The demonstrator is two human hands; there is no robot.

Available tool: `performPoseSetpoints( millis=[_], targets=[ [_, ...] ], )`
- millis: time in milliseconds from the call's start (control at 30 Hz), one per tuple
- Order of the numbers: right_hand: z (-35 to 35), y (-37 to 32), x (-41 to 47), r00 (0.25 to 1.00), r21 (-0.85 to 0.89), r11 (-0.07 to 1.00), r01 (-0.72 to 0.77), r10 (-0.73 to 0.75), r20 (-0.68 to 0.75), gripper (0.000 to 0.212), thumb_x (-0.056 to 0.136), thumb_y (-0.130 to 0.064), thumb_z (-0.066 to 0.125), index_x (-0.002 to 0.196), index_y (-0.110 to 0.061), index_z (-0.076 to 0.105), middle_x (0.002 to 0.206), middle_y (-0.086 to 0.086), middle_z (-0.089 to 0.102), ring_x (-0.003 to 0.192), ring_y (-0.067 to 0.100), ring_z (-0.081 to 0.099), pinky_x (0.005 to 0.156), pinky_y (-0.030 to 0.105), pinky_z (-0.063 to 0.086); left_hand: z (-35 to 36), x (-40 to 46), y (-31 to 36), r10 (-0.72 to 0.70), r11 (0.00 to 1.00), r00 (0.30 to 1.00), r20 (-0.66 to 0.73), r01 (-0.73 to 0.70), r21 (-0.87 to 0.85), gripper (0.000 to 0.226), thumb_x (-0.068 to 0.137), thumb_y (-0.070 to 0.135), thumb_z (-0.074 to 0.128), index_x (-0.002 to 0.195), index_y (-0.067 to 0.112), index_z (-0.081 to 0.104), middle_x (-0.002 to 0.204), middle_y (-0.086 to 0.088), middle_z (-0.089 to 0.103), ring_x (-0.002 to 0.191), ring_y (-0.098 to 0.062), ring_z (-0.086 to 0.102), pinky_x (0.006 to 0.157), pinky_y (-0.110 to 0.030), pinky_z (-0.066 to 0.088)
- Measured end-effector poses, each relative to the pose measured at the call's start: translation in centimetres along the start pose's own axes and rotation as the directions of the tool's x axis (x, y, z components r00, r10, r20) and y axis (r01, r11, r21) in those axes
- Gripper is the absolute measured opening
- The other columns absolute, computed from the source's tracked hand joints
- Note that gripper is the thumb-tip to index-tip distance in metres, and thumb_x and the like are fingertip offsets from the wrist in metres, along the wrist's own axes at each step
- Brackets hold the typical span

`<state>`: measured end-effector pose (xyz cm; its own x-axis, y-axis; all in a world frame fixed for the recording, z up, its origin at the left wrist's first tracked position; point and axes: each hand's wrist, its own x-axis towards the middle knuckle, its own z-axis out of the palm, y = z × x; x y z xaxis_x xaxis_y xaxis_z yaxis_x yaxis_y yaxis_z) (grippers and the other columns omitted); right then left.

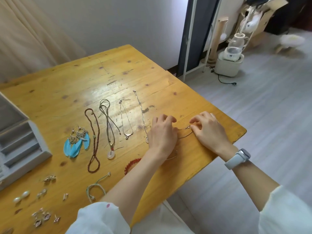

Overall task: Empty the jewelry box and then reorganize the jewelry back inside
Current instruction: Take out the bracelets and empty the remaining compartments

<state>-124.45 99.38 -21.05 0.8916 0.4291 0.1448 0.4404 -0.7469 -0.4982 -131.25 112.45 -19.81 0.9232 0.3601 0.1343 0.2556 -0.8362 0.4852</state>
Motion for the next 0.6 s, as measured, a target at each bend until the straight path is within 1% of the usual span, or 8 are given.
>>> performPoseSetpoints(
  millis=[33, 100, 167, 267, 367, 433, 600],
  targets=[
    [0.1, 0.2, -0.2, 0.999, 0.006, 1.000, 0.016, -0.015, -0.037, 0.010, 0.086, -0.021, 0.058, 0.092, -0.016, 0.064, 0.098, 0.003, 0.057, 0.100, 0.021, 0.048, 0.075, 0.031, 0.041, 0.0, -0.2, -0.4, 0.068, 0.997, 0.998, -0.018, -0.067, 0.031, 0.022, 0.089, 0.018, 0.053, 0.110, 0.017, 0.060, 0.114, 0.000, 0.055, 0.110, -0.022, 0.042, 0.068, -0.033, 0.041],
    [0.5, 0.5, -0.7, 0.995, -0.005, 0.999, 0.036, -0.036, -0.088, 0.009, 0.083, -0.021, 0.061, 0.086, -0.014, 0.065, 0.095, 0.005, 0.059, 0.096, 0.025, 0.049, 0.077, 0.033, 0.040, 0.2, -0.5, -1.3, 0.188, 0.980, 0.982, -0.021, -0.187, 0.068, 0.016, 0.087, 0.018, 0.058, 0.100, 0.014, 0.067, 0.108, -0.003, 0.060, 0.106, -0.026, 0.044, 0.073, -0.038, 0.044],
    [1.0, 0.6, -1.2, 0.993, -0.038, 0.999, 0.020, -0.024, -0.116, 0.010, 0.081, -0.026, 0.065, 0.082, -0.016, 0.066, 0.095, 0.005, 0.060, 0.095, 0.026, 0.049, 0.075, 0.032, 0.035, 0.6, -0.5, -1.9, 0.226, 0.970, 0.974, -0.004, -0.224, 0.092, 0.014, 0.086, 0.022, 0.061, 0.095, 0.017, 0.071, 0.105, -0.004, 0.061, 0.106, -0.028, 0.045, 0.081, -0.040, 0.041],
    [1.1, 0.4, -1.5, 0.992, -0.067, 0.997, -0.025, 0.016, -0.122, 0.014, 0.080, -0.033, 0.065, 0.085, -0.020, 0.066, 0.101, 0.003, 0.058, 0.101, 0.025, 0.046, 0.078, 0.034, 0.032, 1.0, -0.4, -1.8, 0.170, 0.981, 0.985, -0.004, -0.169, 0.098, 0.016, 0.086, 0.030, 0.060, 0.096, 0.025, 0.072, 0.111, -0.002, 0.058, 0.112, -0.025, 0.041, 0.087, -0.039, 0.032],
    [0.8, 0.4, -1.6, 0.998, -0.067, 0.997, -0.037, 0.033, -0.054, 0.020, 0.081, -0.035, 0.061, 0.098, -0.023, 0.064, 0.111, 0.001, 0.053, 0.111, 0.022, 0.040, 0.087, 0.036, 0.031, 1.2, -0.5, -1.5, 0.130, 0.985, 0.991, -0.007, -0.128, 0.113, 0.022, 0.086, 0.037, 0.057, 0.103, 0.027, 0.069, 0.119, 0.001, 0.054, 0.117, -0.022, 0.035, 0.090, -0.038, 0.028],
    [0.4, 0.6, -1.7, 0.999, -0.072, 0.997, -0.034, 0.033, -0.006, 0.025, 0.082, -0.036, 0.059, 0.105, -0.027, 0.062, 0.116, -0.001, 0.050, 0.115, 0.020, 0.036, 0.090, 0.035, 0.028, 1.3, -0.6, -1.5, 0.101, 0.988, 0.994, 0.031, -0.104, 0.111, 0.029, 0.086, 0.040, 0.054, 0.110, 0.029, 0.064, 0.123, 0.003, 0.050, 0.120, -0.020, 0.031, 0.094, -0.038, 0.025],
    [-0.3, 0.9, -1.5, 0.996, -0.064, 0.998, -0.021, 0.026, 0.082, 0.028, 0.083, -0.036, 0.056, 0.111, -0.032, 0.058, 0.121, -0.003, 0.044, 0.120, 0.018, 0.030, 0.094, 0.035, 0.022, 1.2, -0.7, -1.6, 0.088, 0.992, 0.992, 0.092, -0.096, 0.084, 0.034, 0.085, 0.040, 0.052, 0.117, 0.031, 0.059, 0.126, 0.005, 0.046, 0.124, -0.020, 0.026, 0.099, -0.040, 0.022]
  ],
)
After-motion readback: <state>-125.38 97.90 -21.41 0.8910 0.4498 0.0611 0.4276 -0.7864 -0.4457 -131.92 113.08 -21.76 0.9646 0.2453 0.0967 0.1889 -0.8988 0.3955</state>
